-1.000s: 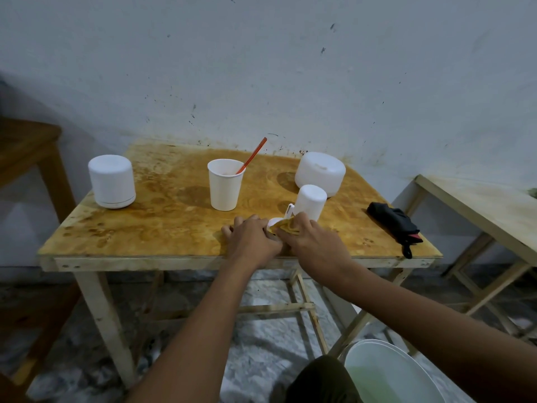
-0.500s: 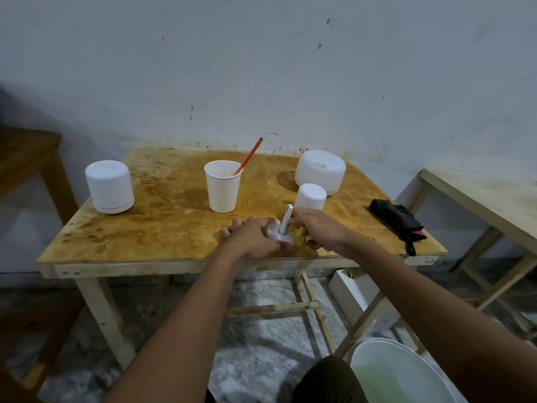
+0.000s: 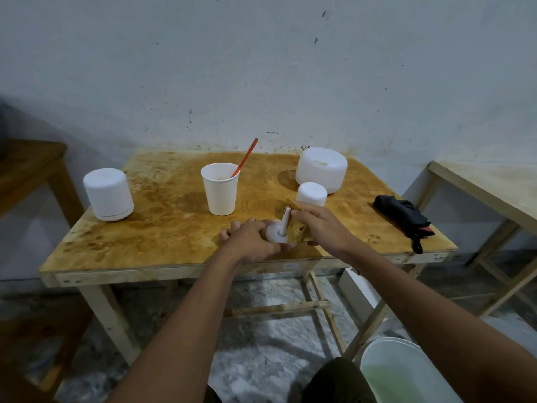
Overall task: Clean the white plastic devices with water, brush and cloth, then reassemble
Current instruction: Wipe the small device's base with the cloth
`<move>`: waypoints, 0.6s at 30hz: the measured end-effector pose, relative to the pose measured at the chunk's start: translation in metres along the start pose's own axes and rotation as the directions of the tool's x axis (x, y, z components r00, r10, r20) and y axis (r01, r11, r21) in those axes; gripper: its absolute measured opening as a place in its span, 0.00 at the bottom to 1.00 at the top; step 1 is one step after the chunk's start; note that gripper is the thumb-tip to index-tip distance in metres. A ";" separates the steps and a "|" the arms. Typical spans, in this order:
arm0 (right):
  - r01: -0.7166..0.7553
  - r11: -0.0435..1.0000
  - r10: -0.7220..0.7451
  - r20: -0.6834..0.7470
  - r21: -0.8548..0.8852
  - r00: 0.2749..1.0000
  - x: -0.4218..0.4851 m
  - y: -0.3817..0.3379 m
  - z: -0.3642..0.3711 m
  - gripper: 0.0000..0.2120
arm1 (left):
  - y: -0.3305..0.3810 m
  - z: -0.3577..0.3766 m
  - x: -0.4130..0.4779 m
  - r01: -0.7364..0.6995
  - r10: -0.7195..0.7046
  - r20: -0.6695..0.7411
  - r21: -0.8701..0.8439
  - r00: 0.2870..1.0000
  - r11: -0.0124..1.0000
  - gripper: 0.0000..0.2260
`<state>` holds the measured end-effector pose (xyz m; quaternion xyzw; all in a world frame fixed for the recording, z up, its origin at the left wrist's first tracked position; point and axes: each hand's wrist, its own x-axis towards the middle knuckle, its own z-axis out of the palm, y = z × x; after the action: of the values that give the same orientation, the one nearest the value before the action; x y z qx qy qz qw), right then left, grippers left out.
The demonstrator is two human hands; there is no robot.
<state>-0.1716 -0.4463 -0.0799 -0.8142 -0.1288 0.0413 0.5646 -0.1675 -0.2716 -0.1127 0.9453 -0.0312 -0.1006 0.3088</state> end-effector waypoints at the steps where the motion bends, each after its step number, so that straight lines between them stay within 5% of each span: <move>1: 0.044 0.999 -0.044 -0.023 -0.025 0.999 0.000 0.001 0.000 0.12 | 0.002 -0.001 -0.003 0.004 -0.004 0.004 -0.015 1.000 1.000 0.37; 6: 0.306 0.895 -0.329 -0.018 -0.324 0.944 -0.005 0.012 0.004 0.17 | 0.007 -0.005 -0.010 -0.005 0.004 -0.016 -0.050 1.000 0.999 0.31; 11: 0.151 0.985 -0.167 -0.254 -0.082 0.953 -0.003 0.020 0.012 0.12 | -0.002 0.000 0.000 -0.032 0.032 -0.019 -0.032 0.999 0.999 0.34; 18: 0.138 0.954 -0.227 -0.342 -0.267 0.912 -0.012 0.027 0.020 0.09 | -0.002 -0.002 0.003 -0.037 0.037 0.033 0.018 0.999 0.999 0.32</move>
<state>-0.1829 -0.4403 -0.1134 -0.8532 -0.1006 -0.1812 0.4786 -0.1639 -0.2691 -0.1128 0.9457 -0.0546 -0.1099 0.3011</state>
